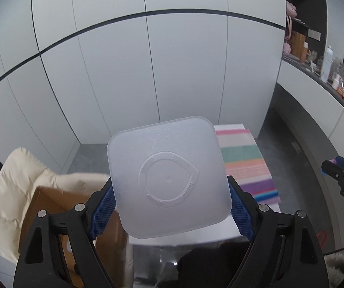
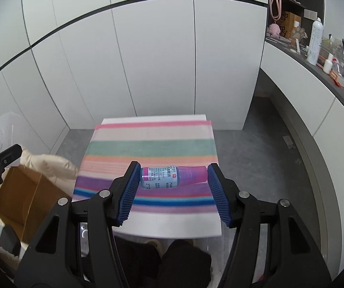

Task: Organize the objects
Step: 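Lift the clear case and lip tube and carry both over the cardboard box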

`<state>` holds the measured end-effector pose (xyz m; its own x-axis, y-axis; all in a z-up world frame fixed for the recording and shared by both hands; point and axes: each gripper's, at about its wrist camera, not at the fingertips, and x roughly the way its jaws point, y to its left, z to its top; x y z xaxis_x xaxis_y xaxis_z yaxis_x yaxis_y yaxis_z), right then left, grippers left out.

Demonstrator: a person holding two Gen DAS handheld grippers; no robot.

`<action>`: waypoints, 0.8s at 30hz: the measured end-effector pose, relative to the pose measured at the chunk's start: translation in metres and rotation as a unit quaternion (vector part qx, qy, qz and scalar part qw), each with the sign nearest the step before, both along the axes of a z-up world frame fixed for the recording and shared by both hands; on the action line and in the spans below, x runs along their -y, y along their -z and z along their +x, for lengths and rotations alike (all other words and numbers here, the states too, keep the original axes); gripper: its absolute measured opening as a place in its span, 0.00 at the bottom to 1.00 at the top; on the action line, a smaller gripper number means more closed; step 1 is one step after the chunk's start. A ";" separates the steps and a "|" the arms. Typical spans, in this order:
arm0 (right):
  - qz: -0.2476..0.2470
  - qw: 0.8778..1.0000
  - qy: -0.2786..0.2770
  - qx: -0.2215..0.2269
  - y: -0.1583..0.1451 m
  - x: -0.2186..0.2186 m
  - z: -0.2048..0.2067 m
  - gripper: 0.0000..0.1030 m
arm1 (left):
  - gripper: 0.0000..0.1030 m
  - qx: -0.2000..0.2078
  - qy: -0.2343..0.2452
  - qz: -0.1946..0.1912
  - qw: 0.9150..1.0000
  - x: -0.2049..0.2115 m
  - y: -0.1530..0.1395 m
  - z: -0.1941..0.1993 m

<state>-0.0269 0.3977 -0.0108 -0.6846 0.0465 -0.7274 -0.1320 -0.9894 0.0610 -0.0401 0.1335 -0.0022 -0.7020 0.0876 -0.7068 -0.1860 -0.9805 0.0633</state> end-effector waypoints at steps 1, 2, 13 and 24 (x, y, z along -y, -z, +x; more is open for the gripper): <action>-0.002 1.000 -0.005 0.006 0.005 0.003 0.012 0.58 | 0.83 -0.003 -0.001 -0.003 1.000 0.004 0.004 0.010; -0.003 1.000 -0.007 0.009 0.008 0.006 0.019 0.58 | 0.83 -0.005 -0.003 -0.005 1.000 0.001 0.008 0.015; -0.016 0.999 -0.001 0.037 0.029 0.015 0.062 0.58 | 0.83 0.037 -0.004 0.012 0.999 0.039 0.041 0.048; 0.001 0.998 -0.029 0.046 0.034 0.043 0.051 0.58 | 0.83 0.058 -0.024 0.028 0.998 0.076 0.045 0.045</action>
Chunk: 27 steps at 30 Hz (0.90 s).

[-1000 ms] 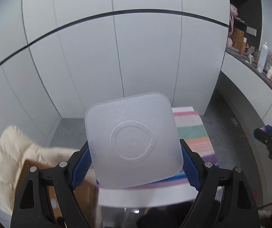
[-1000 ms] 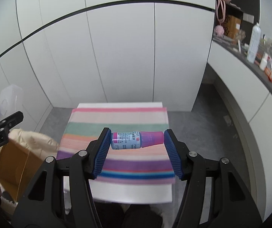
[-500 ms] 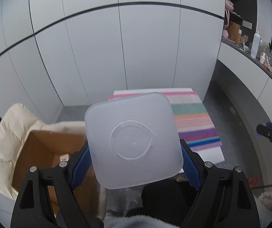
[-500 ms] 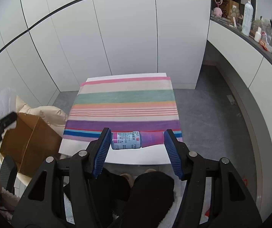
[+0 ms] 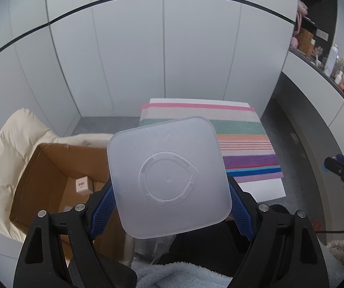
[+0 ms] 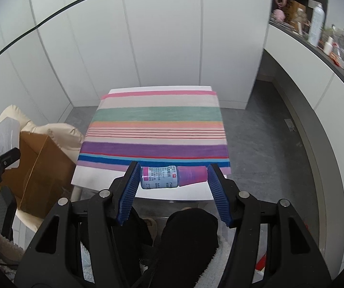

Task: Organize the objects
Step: 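Lift the clear case and lip tube and carry both over the cardboard box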

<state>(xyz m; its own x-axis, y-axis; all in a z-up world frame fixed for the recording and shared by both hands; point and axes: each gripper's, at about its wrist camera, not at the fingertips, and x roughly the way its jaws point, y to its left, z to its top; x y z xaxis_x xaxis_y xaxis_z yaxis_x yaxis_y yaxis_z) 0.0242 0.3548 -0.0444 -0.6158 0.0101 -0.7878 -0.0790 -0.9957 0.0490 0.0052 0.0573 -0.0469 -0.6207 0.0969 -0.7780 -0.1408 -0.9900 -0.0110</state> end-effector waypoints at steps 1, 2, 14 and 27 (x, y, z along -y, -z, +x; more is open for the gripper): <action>0.000 1.000 -0.010 0.002 0.002 0.007 -0.002 0.58 | 0.83 0.002 -0.009 0.003 1.000 0.006 0.001 0.001; 0.000 1.000 -0.018 0.003 0.003 0.013 -0.004 0.58 | 0.83 0.003 -0.014 0.004 1.000 0.012 0.001 0.001; -0.014 0.984 -0.177 0.019 0.019 0.128 -0.029 0.58 | 0.83 0.016 -0.113 0.014 0.993 0.094 0.007 0.019; -0.003 0.938 -0.346 0.034 0.030 0.270 -0.029 0.58 | 0.83 0.030 -0.226 0.004 0.974 0.185 0.019 0.057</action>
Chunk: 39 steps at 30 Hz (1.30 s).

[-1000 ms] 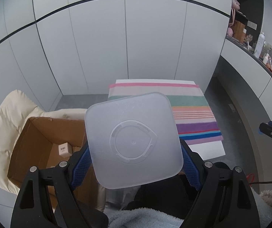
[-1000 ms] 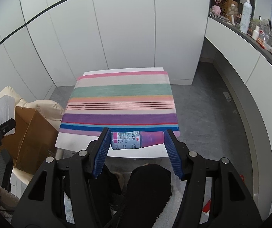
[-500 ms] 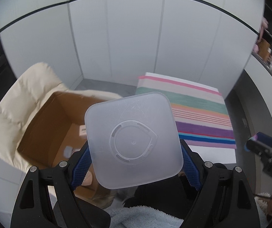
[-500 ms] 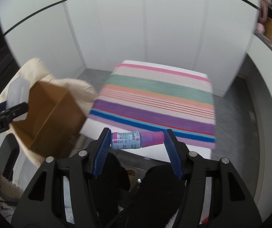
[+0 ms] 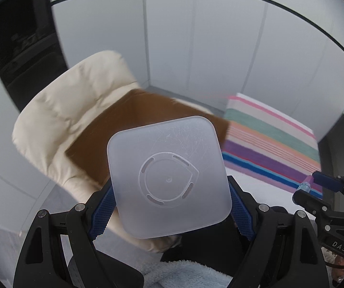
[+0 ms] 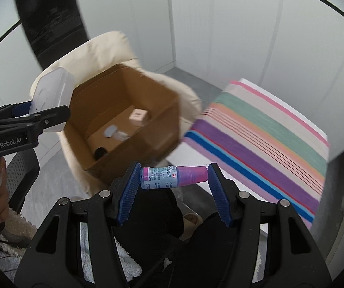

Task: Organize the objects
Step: 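Lift the clear case and lip tube and carry both over the cardboard box, then open both grippers to drop the case and lip tube into the box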

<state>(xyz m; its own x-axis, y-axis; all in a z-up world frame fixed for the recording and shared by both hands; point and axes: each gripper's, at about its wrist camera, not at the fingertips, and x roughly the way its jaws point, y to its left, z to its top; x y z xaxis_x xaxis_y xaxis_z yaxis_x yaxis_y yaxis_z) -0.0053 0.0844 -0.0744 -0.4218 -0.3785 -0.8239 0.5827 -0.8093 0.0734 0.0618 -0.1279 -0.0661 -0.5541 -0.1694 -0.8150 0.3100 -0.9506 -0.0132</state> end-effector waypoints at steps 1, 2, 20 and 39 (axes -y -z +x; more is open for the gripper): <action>0.001 1.000 -0.012 0.002 0.002 0.012 -0.002 0.58 | 0.83 0.003 -0.010 -0.001 1.000 0.009 0.002 0.002; 0.002 1.000 -0.018 0.004 0.004 0.020 -0.003 0.58 | 0.83 0.005 -0.015 -0.003 1.000 0.013 0.004 0.003; 0.003 0.995 -0.100 0.010 0.034 0.170 -0.074 0.58 | 0.83 0.022 -0.066 0.010 0.998 0.110 0.046 -0.077; 0.000 0.998 -0.040 0.055 0.083 0.229 -0.158 0.96 | 0.90 0.011 -0.066 0.035 0.997 0.145 0.066 -0.134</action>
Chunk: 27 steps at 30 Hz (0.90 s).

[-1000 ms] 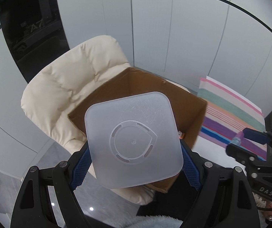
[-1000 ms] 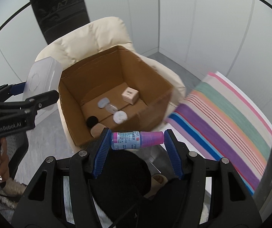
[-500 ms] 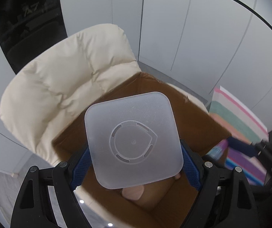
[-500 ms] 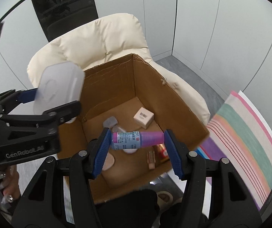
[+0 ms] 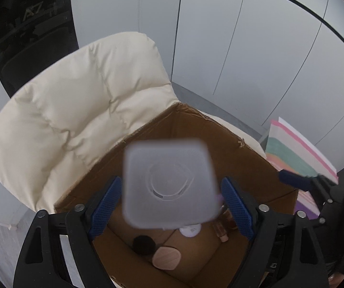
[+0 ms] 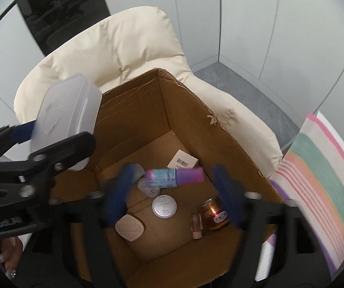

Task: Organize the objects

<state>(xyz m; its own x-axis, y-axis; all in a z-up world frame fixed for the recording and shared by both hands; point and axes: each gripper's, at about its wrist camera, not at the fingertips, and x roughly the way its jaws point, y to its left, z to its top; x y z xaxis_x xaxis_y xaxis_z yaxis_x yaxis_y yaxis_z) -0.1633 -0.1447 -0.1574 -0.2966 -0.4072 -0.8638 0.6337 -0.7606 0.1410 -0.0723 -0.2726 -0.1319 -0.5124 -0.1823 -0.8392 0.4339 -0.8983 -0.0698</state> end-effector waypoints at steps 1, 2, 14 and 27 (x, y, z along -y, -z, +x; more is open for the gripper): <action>-0.002 1.000 0.003 -0.001 0.000 -0.001 -0.001 0.97 | 0.93 0.004 0.004 -0.002 1.000 -0.003 0.001 -0.001; -0.003 1.000 0.004 -0.002 0.000 -0.002 -0.002 0.97 | 0.96 0.005 0.007 -0.003 1.000 -0.004 0.001 -0.001; 0.027 0.998 0.060 0.018 -0.010 -0.037 0.002 0.97 | 0.96 0.021 0.026 0.018 0.999 -0.010 0.000 0.000; -0.024 0.960 0.278 0.008 -0.102 -0.189 0.064 0.97 | 0.98 0.004 0.199 -0.046 0.979 -0.139 -0.105 0.023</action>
